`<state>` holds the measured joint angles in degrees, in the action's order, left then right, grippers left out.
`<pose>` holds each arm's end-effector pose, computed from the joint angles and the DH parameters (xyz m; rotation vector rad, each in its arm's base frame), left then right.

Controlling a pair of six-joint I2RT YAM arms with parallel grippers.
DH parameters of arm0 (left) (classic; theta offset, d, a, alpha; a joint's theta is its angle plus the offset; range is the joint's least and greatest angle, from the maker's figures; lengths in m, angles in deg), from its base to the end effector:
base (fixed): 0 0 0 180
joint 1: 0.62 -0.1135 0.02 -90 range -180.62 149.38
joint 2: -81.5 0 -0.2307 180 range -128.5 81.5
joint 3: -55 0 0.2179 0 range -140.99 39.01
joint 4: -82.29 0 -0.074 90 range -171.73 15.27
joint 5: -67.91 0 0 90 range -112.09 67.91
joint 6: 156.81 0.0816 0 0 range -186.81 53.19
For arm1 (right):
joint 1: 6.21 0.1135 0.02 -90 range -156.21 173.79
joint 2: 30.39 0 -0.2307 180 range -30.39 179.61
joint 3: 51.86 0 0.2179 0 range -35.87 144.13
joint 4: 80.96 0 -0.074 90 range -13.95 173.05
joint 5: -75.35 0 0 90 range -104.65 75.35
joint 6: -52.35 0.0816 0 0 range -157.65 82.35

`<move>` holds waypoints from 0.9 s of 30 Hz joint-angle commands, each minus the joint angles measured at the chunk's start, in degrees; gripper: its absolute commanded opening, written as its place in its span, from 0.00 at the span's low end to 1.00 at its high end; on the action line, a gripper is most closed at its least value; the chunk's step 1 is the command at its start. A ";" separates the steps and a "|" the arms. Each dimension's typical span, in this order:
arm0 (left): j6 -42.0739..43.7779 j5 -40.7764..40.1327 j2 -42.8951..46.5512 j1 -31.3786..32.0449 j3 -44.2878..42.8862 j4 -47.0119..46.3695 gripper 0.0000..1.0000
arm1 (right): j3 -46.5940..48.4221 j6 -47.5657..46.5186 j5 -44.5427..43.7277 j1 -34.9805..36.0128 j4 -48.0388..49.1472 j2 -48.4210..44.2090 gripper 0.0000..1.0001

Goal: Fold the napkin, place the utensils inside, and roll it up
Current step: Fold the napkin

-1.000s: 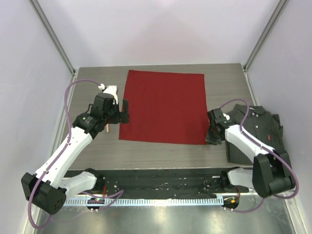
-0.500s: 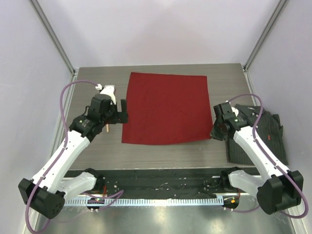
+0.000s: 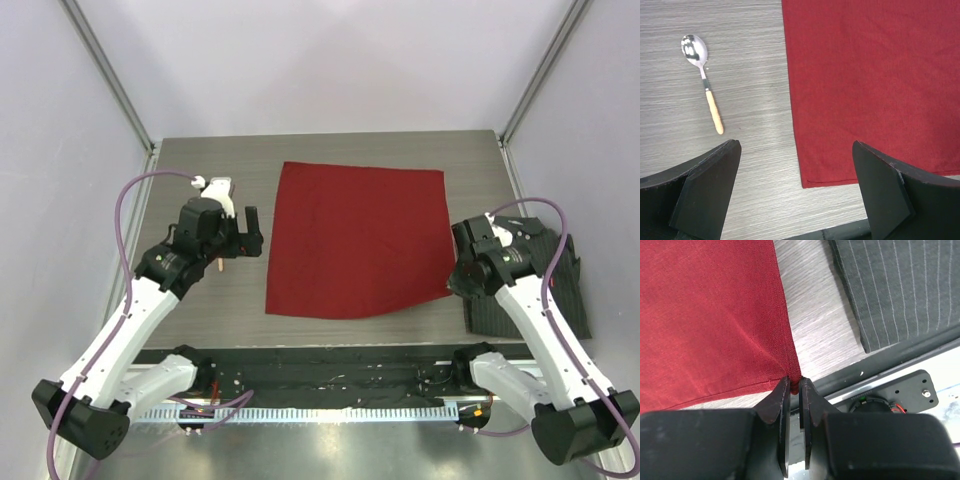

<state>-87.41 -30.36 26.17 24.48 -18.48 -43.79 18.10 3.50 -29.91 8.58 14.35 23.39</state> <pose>0.2055 -0.0833 0.2807 0.0050 2.2027 -0.2910 0.1494 0.0172 0.2182 0.6792 2.6006 -0.0788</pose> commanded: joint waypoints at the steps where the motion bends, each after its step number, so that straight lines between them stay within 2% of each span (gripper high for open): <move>1: -0.32 1.33 0.93 0.12 0.45 -1.99 1.00 | 3.41 1.13 -0.91 0.24 -1.79 -0.17 0.01; 3: -0.32 0.89 0.66 0.12 0.45 -1.99 1.00 | 4.64 -0.18 0.58 0.24 -0.03 1.67 0.01; 7: 0.12 -0.86 0.31 0.03 0.45 -1.64 1.00 | 9.29 -1.68 3.57 1.82 10.22 8.60 0.01; 8: 0.21 -2.17 0.14 0.03 0.71 -1.55 1.00 | 13.31 -2.64 3.75 4.61 14.70 15.41 0.01; 11: 0.47 -4.11 0.05 0.03 0.89 -1.37 1.00 | 19.99 -3.79 3.75 9.10 20.34 26.26 0.01; 13: 0.47 -5.43 0.13 -0.05 0.98 -1.46 1.00 | 23.79 -5.02 3.93 10.52 22.90 34.76 0.01; 16: 0.56 -7.19 0.14 -0.14 1.33 -1.72 1.00 | 32.84 -6.95 5.33 12.46 26.51 43.58 0.01; 17: 0.74 -7.46 -0.13 -0.14 1.42 -1.72 1.00 | 37.91 -7.39 6.47 12.72 27.56 49.35 0.01; 24: 1.09 -9.13 -2.41 -0.58 1.42 -1.46 1.00 | 59.12 -9.95 12.62 15.45 33.81 70.46 0.01; 27: 1.09 -9.48 -2.85 -0.84 1.68 -1.46 1.00 | 65.80 -8.98 14.56 15.71 37.58 76.36 0.01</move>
<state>-87.12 -37.83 23.74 24.20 -16.97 -43.90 75.43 -4.92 -19.12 23.66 44.90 95.40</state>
